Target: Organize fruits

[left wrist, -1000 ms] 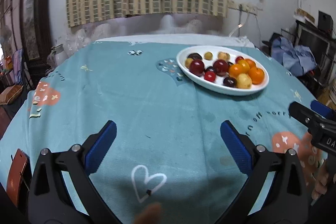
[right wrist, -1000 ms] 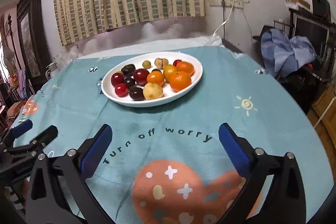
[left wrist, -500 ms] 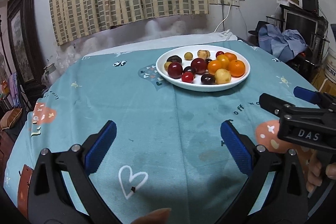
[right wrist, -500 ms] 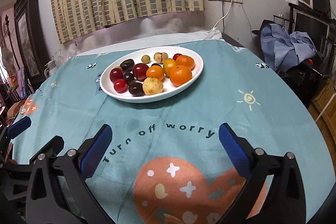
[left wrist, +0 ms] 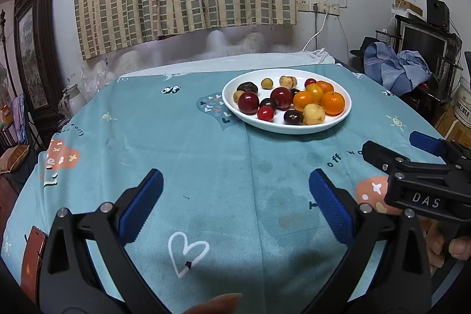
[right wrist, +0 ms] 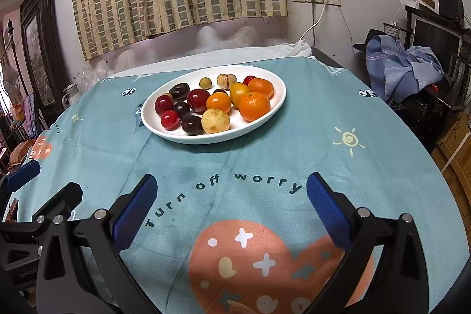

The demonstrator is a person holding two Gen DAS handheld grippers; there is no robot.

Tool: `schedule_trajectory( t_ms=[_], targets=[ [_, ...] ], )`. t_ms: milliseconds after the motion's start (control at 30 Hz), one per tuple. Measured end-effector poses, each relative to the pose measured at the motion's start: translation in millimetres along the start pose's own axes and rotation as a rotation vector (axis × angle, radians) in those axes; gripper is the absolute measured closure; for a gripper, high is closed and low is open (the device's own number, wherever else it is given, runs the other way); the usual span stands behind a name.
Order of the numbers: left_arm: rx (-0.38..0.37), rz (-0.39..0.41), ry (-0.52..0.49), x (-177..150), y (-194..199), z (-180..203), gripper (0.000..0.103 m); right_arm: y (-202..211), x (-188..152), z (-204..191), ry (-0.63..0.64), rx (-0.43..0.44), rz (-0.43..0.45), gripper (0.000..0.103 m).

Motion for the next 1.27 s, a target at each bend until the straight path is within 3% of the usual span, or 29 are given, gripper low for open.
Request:
schedule_trajectory(
  t_ms=[667, 800, 1267],
  targets=[
    [-0.012, -0.005, -0.006, -0.4, 1.2, 4.6, 0.002, -0.5, -1.4, -1.6, 0.003, 0.005, -0.007, 0.001],
    [0.008, 0.04, 0.021, 1.3, 5.7, -0.3, 0.002, -0.8, -1.4, -2.1, 0.003, 0.006, -0.006, 0.001],
    [-0.023, 0.011, 0.039, 1.0, 0.9, -3.8, 0.002, -1.0, -1.7, -2.3, 0.002, 0.007, -0.009, 0.001]
  ],
)
Point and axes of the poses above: each gripper's, at about its wrist camera, not at the fingertips, and y roughly against the way its jaws point, z to its right, x to its top, the point moved 6 cm from there along -y, roughly the way its jaws point, and after that the axes turned 3 degrees about z, right-handed, at the moved point
